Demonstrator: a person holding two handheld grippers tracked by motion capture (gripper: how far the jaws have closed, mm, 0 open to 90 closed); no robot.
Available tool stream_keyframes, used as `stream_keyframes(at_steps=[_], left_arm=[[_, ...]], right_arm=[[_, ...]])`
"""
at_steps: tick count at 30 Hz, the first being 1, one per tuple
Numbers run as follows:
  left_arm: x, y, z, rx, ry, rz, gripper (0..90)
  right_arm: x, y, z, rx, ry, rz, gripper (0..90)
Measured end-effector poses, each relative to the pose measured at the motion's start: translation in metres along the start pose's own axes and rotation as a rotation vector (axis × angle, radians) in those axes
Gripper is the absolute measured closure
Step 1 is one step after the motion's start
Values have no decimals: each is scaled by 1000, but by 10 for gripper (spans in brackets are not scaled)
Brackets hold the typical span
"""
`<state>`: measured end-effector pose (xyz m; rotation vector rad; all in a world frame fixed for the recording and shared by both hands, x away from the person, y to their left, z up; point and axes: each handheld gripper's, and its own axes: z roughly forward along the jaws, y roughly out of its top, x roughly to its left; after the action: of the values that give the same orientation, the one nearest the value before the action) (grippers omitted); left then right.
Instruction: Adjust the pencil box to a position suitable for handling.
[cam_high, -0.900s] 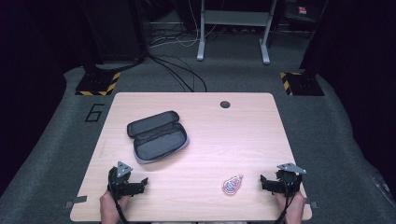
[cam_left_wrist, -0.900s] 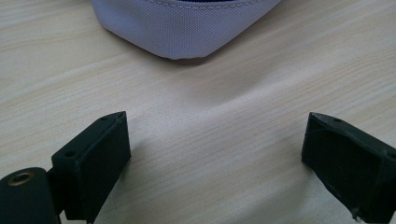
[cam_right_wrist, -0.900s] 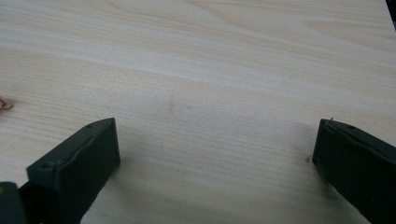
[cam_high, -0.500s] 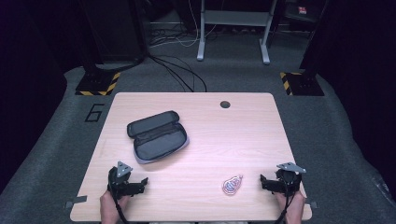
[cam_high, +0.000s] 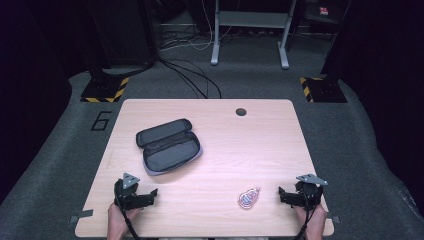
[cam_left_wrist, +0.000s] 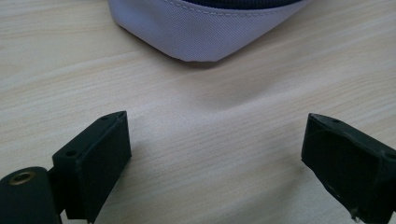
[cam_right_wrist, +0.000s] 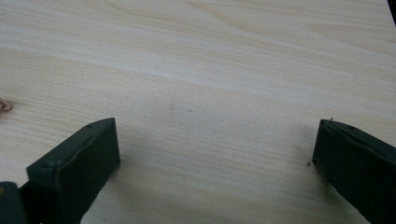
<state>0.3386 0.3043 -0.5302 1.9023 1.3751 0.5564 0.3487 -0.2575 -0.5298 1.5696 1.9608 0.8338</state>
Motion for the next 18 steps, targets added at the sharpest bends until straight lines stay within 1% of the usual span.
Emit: stream_keyframes(at_steps=[1,2,3,5,7,9,11,13,14,15,16,17,18], left_arm=[[0,0,0,0,0,0,80],[2,1,-1,10,-6,-8,80],[5,1,-2,8,-15,-31,66],[8,2,-4,17,-20,-39,61],[11,5,-6,-4,-13,-55,63],[14,9,-9,-8,-20,-64,63],[18,17,-12,-26,-25,-81,64],[21,23,-14,-31,-18,-80,60],[21,26,-14,-41,-17,-83,57],[21,26,-14,-41,-17,-83,57],[24,32,-15,-41,-21,-85,53],[25,35,-15,-47,-17,-81,52],[27,39,-16,-37,-20,-77,52]], right_arm=[[0,0,0,0,0,0,1],[0,0,0,0,0,-1,1],[0,0,0,1,0,1,1],[0,0,0,1,0,0,1],[0,0,0,1,0,1,1],[0,0,0,0,0,0,1],[0,0,0,0,-2,1,1],[0,0,0,1,-2,1,1],[0,0,0,1,-2,1,1],[0,0,0,0,-2,1,1],[0,0,0,1,-3,-6,1],[0,0,0,1,-3,-5,1],[0,0,0,0,-1,-5,2]])
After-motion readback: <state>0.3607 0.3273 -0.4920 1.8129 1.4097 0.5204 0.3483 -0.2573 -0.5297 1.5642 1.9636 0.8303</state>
